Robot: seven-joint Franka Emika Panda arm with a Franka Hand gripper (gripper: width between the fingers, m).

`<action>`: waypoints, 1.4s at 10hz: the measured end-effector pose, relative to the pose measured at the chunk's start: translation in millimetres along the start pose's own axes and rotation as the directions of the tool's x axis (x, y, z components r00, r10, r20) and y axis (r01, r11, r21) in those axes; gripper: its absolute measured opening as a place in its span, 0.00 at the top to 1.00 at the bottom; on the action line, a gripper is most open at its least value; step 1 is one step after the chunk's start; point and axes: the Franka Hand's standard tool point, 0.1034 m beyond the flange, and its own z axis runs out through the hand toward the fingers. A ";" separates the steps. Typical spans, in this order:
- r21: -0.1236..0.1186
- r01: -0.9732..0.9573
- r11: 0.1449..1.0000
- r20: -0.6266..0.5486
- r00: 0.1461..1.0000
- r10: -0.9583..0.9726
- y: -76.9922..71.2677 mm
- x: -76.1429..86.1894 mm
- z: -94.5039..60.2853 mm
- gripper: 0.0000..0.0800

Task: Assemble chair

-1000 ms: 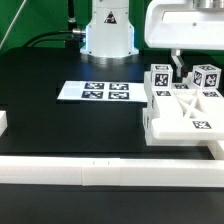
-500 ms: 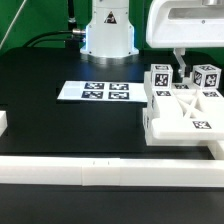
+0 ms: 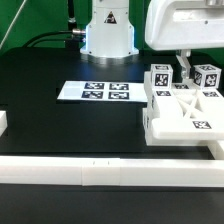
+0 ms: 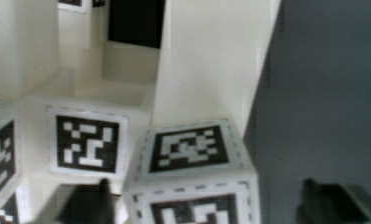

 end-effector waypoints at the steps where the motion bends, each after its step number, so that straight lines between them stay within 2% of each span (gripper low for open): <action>1: 0.000 -0.006 1.000 0.000 1.000 0.006 0.5 0.1 -0.1 0.51; 2: -0.001 -0.028 1.000 0.000 1.000 0.028 1.0 0.1 -0.1 0.64; 3: 0.000 -0.030 1.000 0.000 1.000 0.030 1.1 0.0 -0.1 0.64; 5: 0.001 -0.256 0.967 0.003 0.967 0.256 2.4 -3.1 -0.2 0.64; 9: 0.003 -0.554 0.833 -0.011 0.833 0.554 9.7 -4.6 0.0 0.64; 11: 0.001 -0.616 0.787 -0.011 0.787 0.616 12.4 -4.7 0.0 0.64; 12: 0.000 -0.674 0.739 -0.009 0.739 0.674 14.1 -5.2 0.1 0.64; 14: -0.001 -0.683 0.731 -0.009 0.731 0.683 15.6 -5.4 -0.3 0.64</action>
Offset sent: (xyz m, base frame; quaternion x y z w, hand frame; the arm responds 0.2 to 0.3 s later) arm -0.0120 -0.0036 0.0048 -0.0108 0.0082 0.2171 0.9761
